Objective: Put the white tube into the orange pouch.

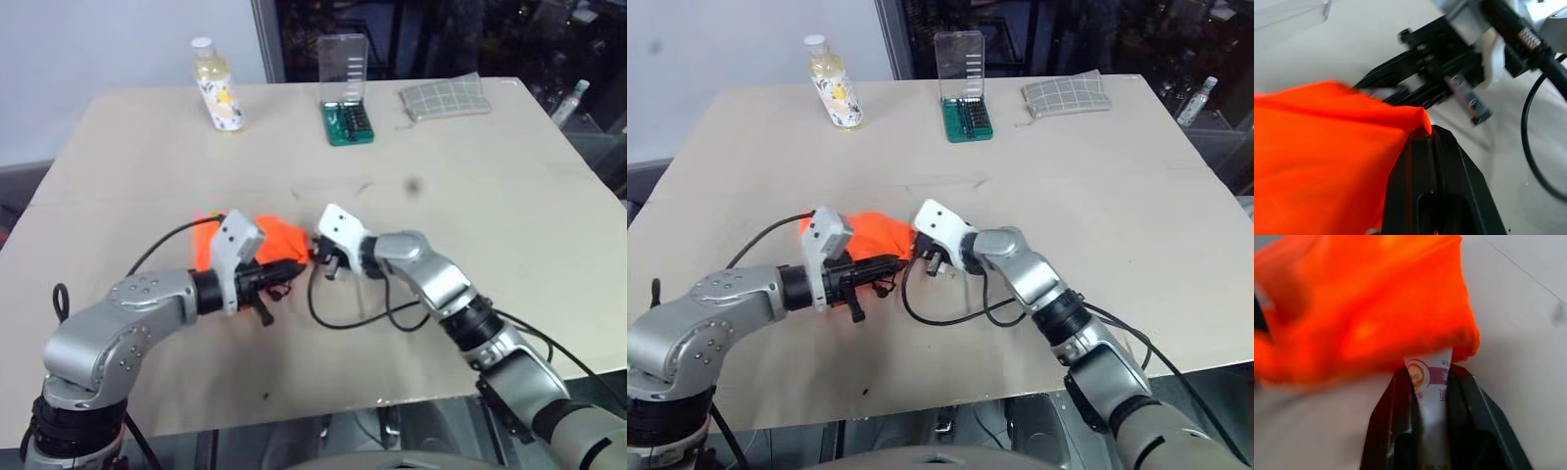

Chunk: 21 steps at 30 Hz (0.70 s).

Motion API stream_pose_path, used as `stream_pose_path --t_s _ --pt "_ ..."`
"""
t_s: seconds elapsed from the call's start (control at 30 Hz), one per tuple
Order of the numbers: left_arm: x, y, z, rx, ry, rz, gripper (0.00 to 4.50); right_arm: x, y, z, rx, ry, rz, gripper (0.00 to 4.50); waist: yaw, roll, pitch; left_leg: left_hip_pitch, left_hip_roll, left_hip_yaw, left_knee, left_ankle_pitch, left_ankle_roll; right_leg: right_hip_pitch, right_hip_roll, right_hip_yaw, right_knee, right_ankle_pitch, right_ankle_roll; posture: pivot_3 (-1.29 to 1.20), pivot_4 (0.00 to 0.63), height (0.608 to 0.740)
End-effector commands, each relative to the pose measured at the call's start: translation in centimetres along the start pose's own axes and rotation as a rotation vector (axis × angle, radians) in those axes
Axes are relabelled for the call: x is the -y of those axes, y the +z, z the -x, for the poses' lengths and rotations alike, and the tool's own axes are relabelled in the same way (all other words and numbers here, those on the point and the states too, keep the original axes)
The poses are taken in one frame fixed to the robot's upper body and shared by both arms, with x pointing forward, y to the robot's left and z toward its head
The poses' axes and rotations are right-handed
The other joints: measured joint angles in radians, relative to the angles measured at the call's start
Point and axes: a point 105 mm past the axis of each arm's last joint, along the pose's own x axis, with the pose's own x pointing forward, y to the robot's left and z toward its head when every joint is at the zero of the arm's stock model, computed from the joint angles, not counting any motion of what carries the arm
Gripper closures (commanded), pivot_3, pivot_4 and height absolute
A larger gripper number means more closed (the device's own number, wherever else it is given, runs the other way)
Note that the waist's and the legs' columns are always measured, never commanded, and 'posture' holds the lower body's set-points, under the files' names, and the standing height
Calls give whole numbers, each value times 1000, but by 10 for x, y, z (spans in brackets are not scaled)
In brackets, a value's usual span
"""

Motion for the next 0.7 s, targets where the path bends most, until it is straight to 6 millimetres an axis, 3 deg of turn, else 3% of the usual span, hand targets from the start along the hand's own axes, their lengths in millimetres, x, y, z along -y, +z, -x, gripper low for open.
stream_pose_path --t_s 0.03,0.17,0.33,0.43,0.53,0.7 --pt "1 7 -5 43 -23 -38 4500 -4 25 -5 86 44 74 2028 0 0 0 0 0 0 0 0 0 0 0 0 0 0 0 0 150 740" --pt "-6 10 -5 66 -16 -20 4500 -1 25 1 117 31 99 48 0 0 0 0 -1 0 0 0 0 -1 -1 0 -1 0 0 0 150 740" --pt "-21 19 -2 135 -5 41 4500 13 18 47 135 -50 133 48 8 0 0 -1 -1 -1 0 0 0 -1 0 -1 0 0 1 0 150 740" --pt "-23 17 -2 123 -1 32 4500 13 9 61 102 -68 118 48 3 0 0 -1 -1 0 0 0 0 -1 -1 0 0 0 1 0 150 740" --pt "-22 13 -5 102 -19 11 4500 7 -12 61 41 -65 89 48 -1 0 0 0 1 1 -1 0 0 -1 1 1 0 0 1 0 150 740" --pt "-23 17 -6 102 -18 -6 4500 3 -28 44 -10 -68 59 48 0 0 0 0 3 3 -1 0 0 -1 2 2 0 0 0 0 150 740"
